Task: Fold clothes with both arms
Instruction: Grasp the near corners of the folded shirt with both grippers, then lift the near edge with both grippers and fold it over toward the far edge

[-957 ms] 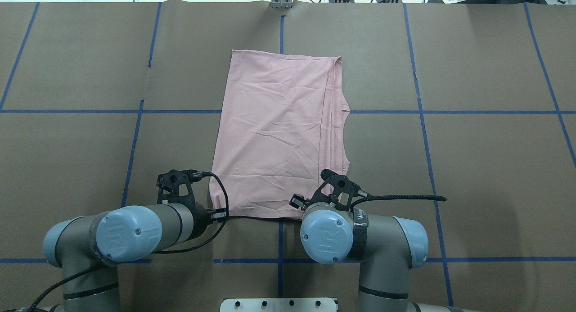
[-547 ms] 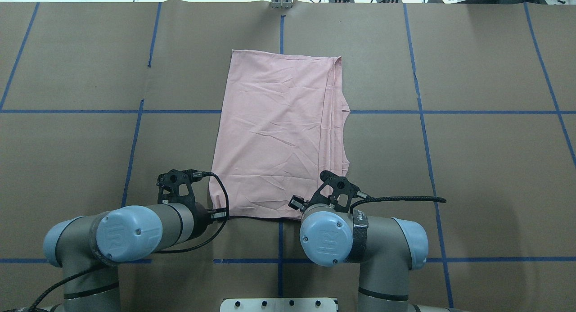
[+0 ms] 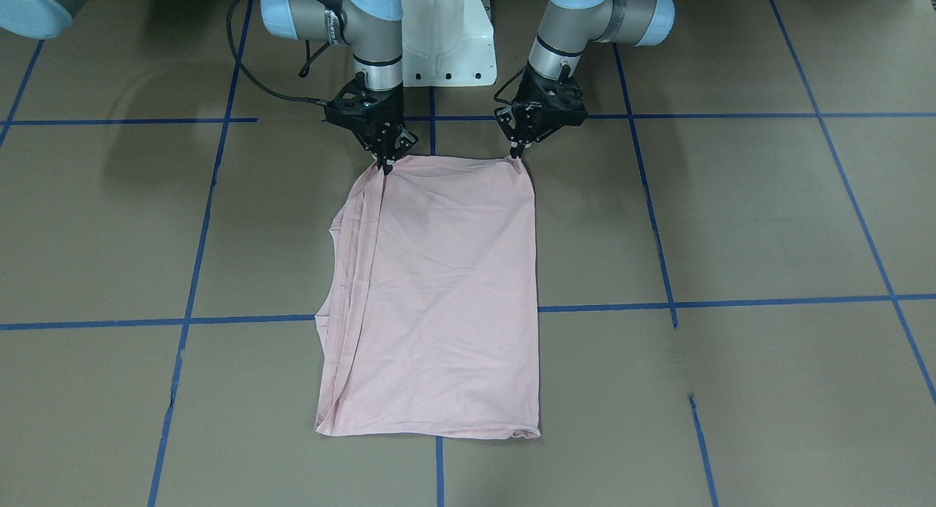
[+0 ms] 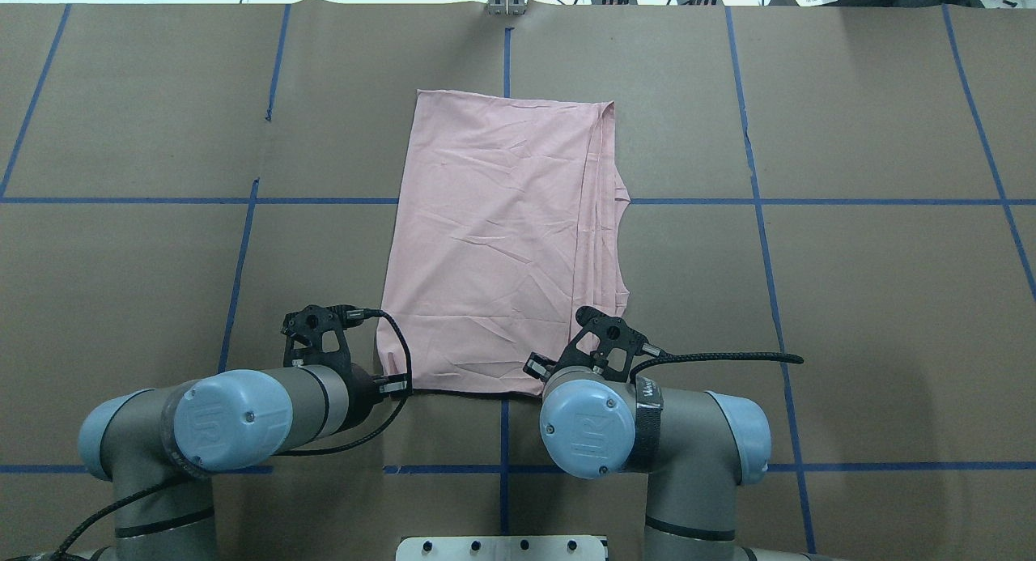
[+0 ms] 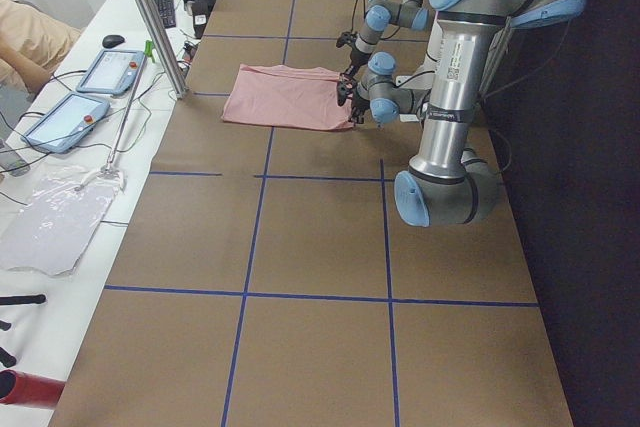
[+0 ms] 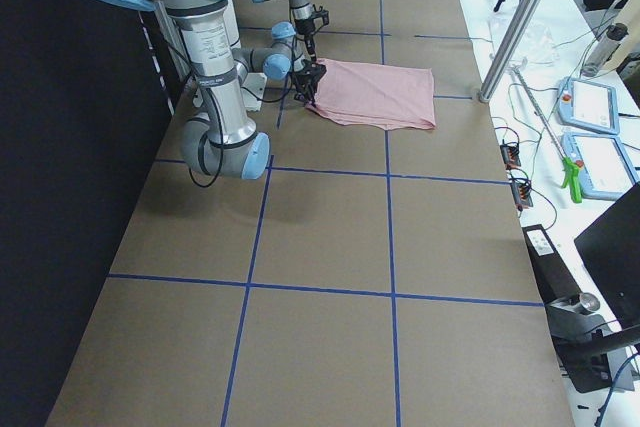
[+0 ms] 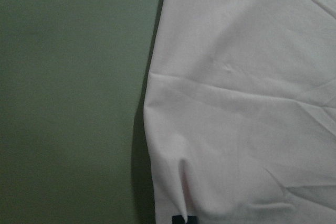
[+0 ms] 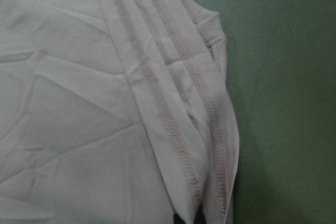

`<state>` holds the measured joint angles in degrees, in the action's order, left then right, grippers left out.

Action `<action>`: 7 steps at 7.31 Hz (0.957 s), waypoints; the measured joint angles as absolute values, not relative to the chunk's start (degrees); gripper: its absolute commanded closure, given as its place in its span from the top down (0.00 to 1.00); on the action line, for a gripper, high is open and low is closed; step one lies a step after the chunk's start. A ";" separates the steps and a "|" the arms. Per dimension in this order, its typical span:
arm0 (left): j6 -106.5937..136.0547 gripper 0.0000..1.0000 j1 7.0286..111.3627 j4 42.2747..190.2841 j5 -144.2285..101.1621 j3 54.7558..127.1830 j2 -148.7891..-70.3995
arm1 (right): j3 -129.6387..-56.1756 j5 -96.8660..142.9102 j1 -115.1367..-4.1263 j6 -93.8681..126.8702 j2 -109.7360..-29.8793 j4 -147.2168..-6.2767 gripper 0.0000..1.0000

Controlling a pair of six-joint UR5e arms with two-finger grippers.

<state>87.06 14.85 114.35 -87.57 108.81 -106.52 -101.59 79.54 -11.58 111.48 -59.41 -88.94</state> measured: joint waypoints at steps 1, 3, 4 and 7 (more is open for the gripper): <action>87.08 0.00 14.85 114.35 -87.56 108.81 -106.52 | -101.60 79.54 -11.60 111.46 -59.43 -88.94 0.00; 86.97 0.00 14.96 114.35 -87.68 109.20 -106.52 | -101.92 79.60 -11.89 111.17 -59.50 -88.95 0.00; 86.38 0.00 15.17 113.98 -87.91 110.48 -106.51 | -103.04 79.79 -12.30 110.85 -59.69 -89.11 0.00; 84.27 0.00 15.53 103.70 -90.48 122.11 -106.88 | -115.24 80.41 -12.80 110.26 -60.52 -98.14 0.00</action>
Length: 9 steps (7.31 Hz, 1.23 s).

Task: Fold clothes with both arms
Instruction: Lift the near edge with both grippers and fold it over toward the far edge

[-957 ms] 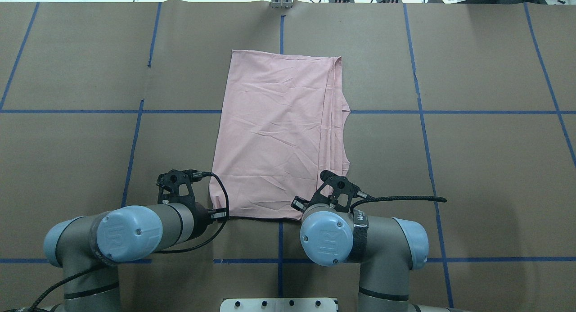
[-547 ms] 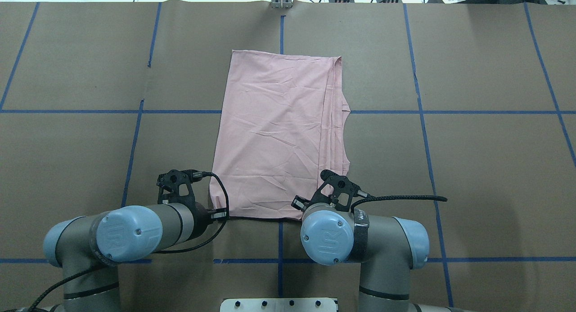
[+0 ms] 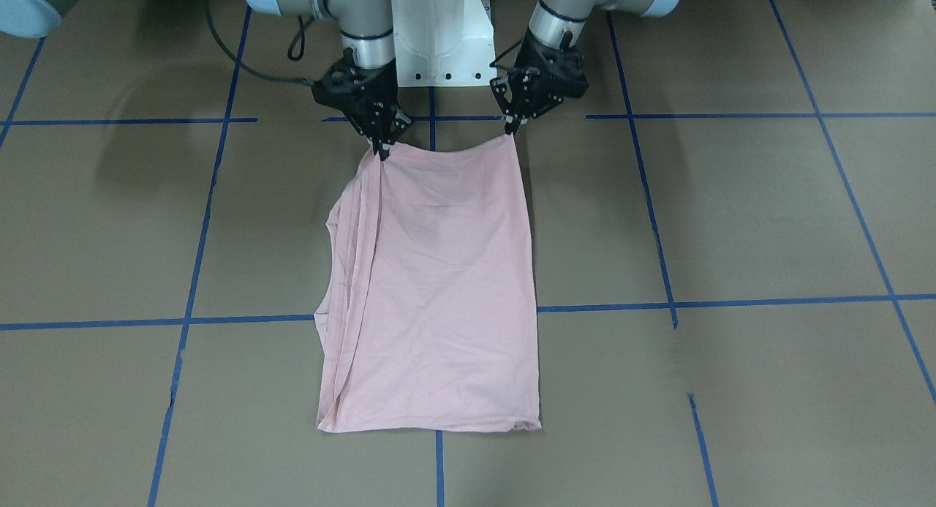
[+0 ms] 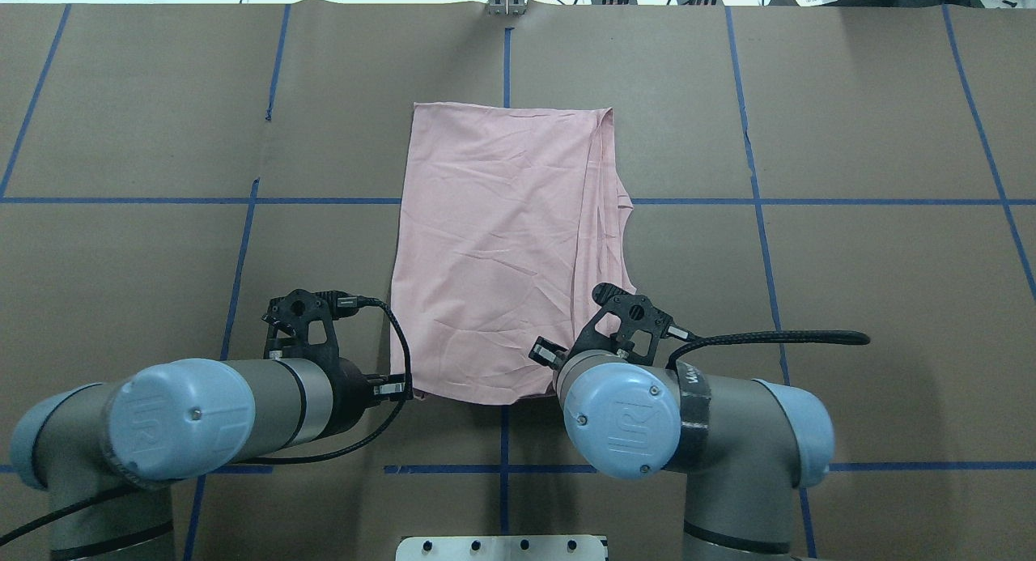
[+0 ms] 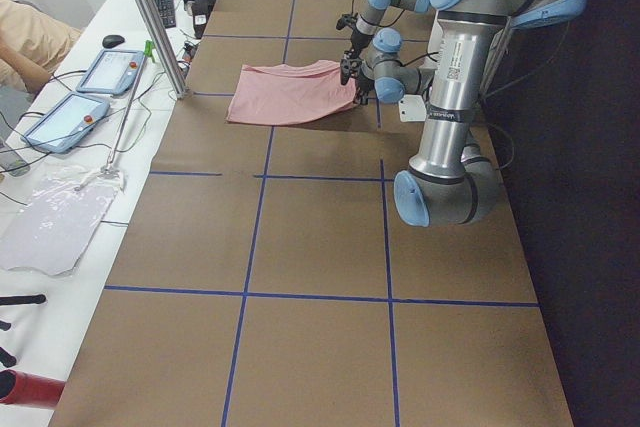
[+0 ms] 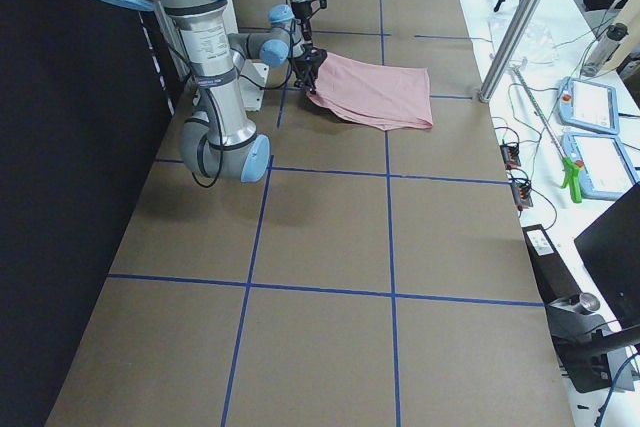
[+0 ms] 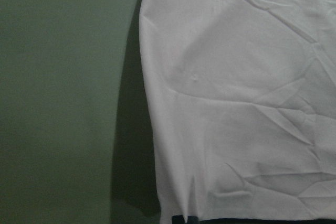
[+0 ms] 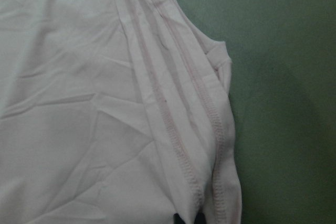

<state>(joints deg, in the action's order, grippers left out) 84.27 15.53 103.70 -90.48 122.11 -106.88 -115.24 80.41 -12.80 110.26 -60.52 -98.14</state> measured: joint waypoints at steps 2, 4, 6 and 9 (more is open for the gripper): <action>84.13 0.00 15.58 93.62 -93.63 132.32 -108.79 | -126.63 81.80 -12.14 110.22 -60.17 -108.74 0.00; 84.09 0.00 15.67 86.78 -95.16 137.00 -111.44 | -130.95 82.53 -11.56 110.22 -60.10 -112.99 0.00; 82.96 0.00 16.69 85.80 -94.99 135.00 -112.46 | -129.73 82.52 -11.56 109.33 -59.85 -113.19 0.00; 76.71 0.01 23.39 90.75 -95.16 122.96 -116.58 | -120.80 82.63 -17.75 102.36 -58.13 -105.80 0.00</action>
<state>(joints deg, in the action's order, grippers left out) 76.71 23.39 90.75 -95.16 122.96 -116.58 -120.80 82.63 -17.75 102.36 -58.13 -105.80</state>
